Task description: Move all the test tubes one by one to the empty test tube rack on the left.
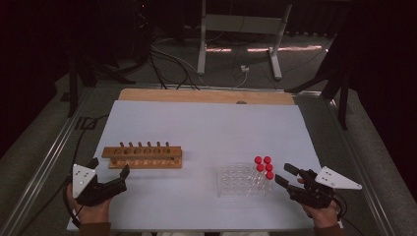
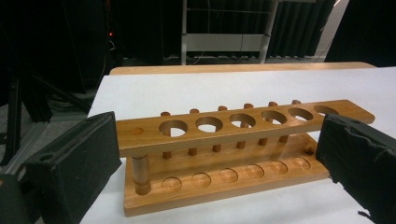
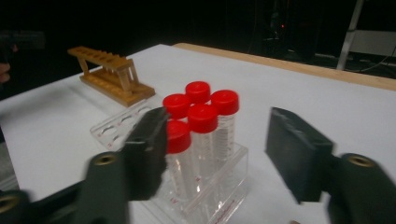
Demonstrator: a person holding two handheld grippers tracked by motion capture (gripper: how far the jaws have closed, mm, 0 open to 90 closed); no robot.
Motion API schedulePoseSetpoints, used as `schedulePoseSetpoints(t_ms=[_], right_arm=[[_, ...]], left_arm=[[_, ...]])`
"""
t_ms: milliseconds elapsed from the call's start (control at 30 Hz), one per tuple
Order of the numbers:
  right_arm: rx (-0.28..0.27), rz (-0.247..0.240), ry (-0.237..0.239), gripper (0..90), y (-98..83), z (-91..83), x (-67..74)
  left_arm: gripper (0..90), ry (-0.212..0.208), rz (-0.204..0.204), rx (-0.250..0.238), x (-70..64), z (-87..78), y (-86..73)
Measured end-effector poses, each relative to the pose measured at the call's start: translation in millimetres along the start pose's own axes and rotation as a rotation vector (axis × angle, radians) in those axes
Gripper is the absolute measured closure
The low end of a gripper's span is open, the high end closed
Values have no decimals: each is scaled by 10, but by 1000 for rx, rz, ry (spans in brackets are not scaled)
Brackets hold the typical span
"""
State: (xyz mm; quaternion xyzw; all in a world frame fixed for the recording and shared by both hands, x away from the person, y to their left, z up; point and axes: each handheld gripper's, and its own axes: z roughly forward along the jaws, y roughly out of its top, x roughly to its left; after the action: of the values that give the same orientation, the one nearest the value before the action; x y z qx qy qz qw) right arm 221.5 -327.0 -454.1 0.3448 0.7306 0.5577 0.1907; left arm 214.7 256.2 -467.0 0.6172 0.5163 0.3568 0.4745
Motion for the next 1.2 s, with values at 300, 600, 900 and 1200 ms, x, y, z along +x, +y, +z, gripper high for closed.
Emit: schedulePoseSetpoints(t_ms=[300,600,900,1200], right_arm=[[57,-48,36,610,-82,77,111],[137,-110,29,718,-181,287,153],[113,-123,21,743,-123,252,160],[51,-99,28,744,68,112,156]], left_arm=[[6,-4,10,8,-12,9,-9],[7,-5,18,15,-27,23,-18],[7,-5,20,23,-32,29,-20],[7,-9,8,32,-39,43,-12]])
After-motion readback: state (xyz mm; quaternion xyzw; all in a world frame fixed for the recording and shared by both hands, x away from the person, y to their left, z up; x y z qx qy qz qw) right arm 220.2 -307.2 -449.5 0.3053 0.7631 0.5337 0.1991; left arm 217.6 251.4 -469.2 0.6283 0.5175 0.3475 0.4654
